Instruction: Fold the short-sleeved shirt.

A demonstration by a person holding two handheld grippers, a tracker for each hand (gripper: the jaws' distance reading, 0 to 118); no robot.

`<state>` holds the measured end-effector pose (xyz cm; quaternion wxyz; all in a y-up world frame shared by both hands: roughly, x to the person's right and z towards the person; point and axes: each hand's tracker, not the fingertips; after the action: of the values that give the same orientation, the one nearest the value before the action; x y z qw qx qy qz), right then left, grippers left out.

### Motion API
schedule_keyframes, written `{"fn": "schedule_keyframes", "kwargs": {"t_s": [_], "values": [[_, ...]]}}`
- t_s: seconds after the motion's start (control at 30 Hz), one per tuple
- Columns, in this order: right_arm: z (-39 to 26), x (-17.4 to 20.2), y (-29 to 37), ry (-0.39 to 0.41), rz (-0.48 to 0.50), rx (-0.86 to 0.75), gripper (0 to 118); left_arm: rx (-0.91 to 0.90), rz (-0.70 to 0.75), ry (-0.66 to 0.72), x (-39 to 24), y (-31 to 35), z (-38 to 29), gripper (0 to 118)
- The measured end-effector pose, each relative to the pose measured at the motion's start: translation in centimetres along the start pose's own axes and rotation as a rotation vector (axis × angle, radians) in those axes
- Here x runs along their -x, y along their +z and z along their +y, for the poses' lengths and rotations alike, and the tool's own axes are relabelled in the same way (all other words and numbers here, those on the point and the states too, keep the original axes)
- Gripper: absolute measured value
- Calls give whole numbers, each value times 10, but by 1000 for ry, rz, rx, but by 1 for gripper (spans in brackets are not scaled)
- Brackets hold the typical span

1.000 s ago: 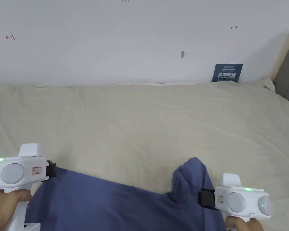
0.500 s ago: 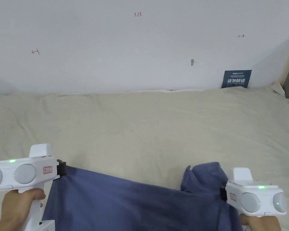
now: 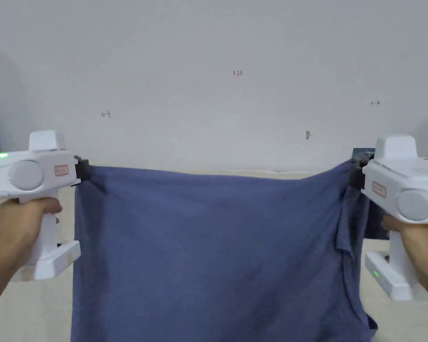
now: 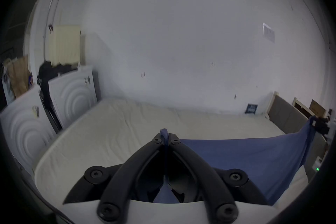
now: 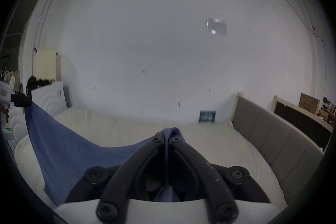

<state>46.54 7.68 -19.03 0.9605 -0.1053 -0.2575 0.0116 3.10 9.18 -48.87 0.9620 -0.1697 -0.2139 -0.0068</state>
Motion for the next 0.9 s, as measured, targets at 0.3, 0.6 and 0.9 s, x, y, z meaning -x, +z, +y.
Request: {"fn": "schedule_keyframes", "kwargs": {"t_s": [0.3,0.6,0.9], "values": [[121,-1,-14,-75,42,-233,4,-197,61,-26,7,15,110,3],[133,5,-47,-20,40,-276,4,-263,69,2,1,-25,125,3],[31,-6,-123,-20,64,-82,4,-96,69,15,-6,-108,28,3]]}}
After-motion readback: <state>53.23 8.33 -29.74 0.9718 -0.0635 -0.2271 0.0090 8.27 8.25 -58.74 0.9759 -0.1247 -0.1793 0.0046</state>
